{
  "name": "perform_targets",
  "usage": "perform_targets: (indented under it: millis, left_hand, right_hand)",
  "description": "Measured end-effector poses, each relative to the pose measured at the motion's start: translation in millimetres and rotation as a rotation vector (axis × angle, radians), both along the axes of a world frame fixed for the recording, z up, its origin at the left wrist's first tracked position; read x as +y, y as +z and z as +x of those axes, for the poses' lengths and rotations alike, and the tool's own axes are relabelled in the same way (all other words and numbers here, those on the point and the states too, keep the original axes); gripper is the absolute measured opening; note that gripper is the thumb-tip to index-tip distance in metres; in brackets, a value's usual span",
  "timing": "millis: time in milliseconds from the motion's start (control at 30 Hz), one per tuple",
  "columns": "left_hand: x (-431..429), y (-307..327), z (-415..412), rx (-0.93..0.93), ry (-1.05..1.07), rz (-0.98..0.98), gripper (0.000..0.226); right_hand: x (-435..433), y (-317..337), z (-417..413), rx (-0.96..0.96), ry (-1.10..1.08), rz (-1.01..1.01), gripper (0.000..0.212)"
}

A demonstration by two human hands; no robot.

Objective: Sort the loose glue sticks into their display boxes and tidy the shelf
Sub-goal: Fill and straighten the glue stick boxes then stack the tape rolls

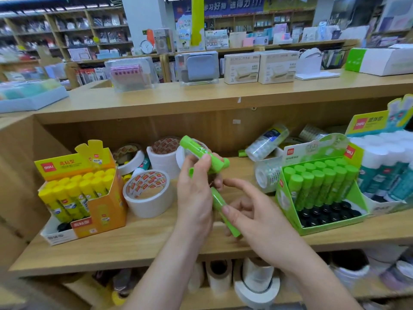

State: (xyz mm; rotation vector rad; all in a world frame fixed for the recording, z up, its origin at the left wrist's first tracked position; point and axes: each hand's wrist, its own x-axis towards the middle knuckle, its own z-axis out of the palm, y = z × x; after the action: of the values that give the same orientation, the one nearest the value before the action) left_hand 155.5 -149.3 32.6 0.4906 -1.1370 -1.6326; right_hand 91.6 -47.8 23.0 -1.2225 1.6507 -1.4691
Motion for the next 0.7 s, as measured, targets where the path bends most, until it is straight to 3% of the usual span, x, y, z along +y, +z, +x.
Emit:
perform_targets:
  millis: [100, 167, 333, 433, 600, 700]
  left_hand:
    - [-9.8, 11.3, 14.4, -0.004, 0.145, -0.043, 0.011]
    - [-11.0, 18.5, 25.2, -0.068, 0.186, -0.017, 0.013]
    - [13.6, 9.2, 34.4, -0.389, -0.086, -0.274, 0.019]
    - [17.7, 1.1, 41.3, -0.441, -0.181, -0.425, 0.004]
    - [15.0, -7.0, 46.1, -0.541, -0.141, -0.519, 0.032]
    - [16.8, -10.2, 46.6, -0.636, -0.101, -0.586, 0.034]
  right_hand:
    - [8.4, 6.2, -6.8, -0.296, -0.047, -0.048, 0.027]
    - [11.9, 9.7, -10.7, -0.553, -0.033, -0.108, 0.030]
    - [8.2, 12.6, -9.0, -0.921, 0.107, -0.197, 0.028]
    - [7.9, 12.0, -8.6, -0.936, 0.126, -0.228, 0.027]
    - [7.0, 8.8, -11.3, -0.879, 0.122, -0.237, 0.032]
    - [8.5, 8.0, -9.2, -0.767, 0.135, -0.213, 0.032]
